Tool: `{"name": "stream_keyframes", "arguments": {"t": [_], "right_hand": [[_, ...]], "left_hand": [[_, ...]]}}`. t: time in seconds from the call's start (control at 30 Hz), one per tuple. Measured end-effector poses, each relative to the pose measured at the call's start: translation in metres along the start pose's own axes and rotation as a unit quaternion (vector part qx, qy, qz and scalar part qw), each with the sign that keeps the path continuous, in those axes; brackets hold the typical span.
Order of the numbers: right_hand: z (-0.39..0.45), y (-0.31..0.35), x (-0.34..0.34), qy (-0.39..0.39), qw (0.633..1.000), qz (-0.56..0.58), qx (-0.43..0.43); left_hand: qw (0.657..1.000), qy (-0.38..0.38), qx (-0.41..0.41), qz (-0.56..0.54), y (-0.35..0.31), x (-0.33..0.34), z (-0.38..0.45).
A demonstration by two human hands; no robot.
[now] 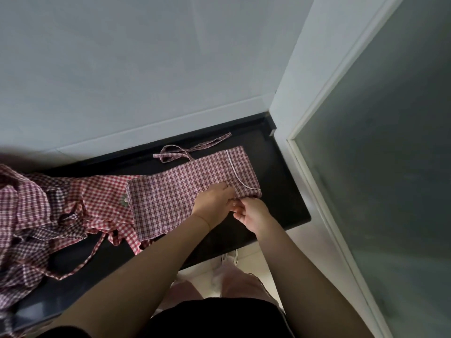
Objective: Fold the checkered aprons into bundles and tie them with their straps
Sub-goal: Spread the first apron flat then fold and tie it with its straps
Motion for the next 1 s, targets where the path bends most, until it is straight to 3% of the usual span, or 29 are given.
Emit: {"name": "stream_keyframes", "arguments": {"t": [0.2, 0.3, 0.37, 0.47, 0.53, 0.63, 0.73, 0.8, 0.9, 1.0], "right_hand": [[-0.003, 0.002, -0.034, -0.032, 0.998, -0.048, 0.013], [-0.006, 0.022, -0.066, -0.134, 0.989, -0.047, -0.05], [-0.006, 0.04, -0.072, -0.187, 0.965, -0.131, -0.13], [0.003, 0.052, -0.047, -0.153, 0.911, -0.32, -0.212], [0.008, 0.055, -0.037, -0.143, 0.881, -0.387, -0.23], [0.01, 0.06, -0.037, -0.148, 0.849, -0.444, -0.243], [0.01, 0.064, -0.035, -0.154, 0.809, -0.512, -0.244], [0.005, 0.075, -0.028, -0.177, 0.766, -0.563, -0.256], [-0.016, 0.097, 0.009, -0.222, 0.626, -0.625, -0.41], [-0.021, 0.09, 0.059, -0.157, 0.545, -0.62, -0.542]], "left_hand": [[0.994, 0.092, -0.036, 0.038, 0.005, 0.023, 0.005], [0.992, 0.109, -0.038, 0.053, 0.006, 0.03, 0.007], [0.99, 0.124, -0.038, 0.053, 0.006, 0.033, 0.007], [0.988, 0.138, -0.061, 0.035, 0.007, 0.032, 0.008], [0.978, 0.135, -0.154, -0.042, 0.02, 0.029, 0.008], [0.952, 0.034, -0.267, -0.147, 0.049, 0.015, 0.005], [0.975, -0.107, -0.193, -0.006, 0.064, -0.005, 0.004], [0.987, -0.063, -0.144, 0.045, 0.07, 0.005, 0.006], [0.986, 0.047, -0.126, 0.094, 0.082, 0.036, 0.002], [0.985, 0.065, -0.128, 0.096, 0.088, 0.053, -0.004]]}}
Point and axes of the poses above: each hand's wrist, its own z-axis towards the middle knuckle, its own x-axis out of the palm, y = z × x, the point moved 8 cm from there along z, towards the middle knuckle
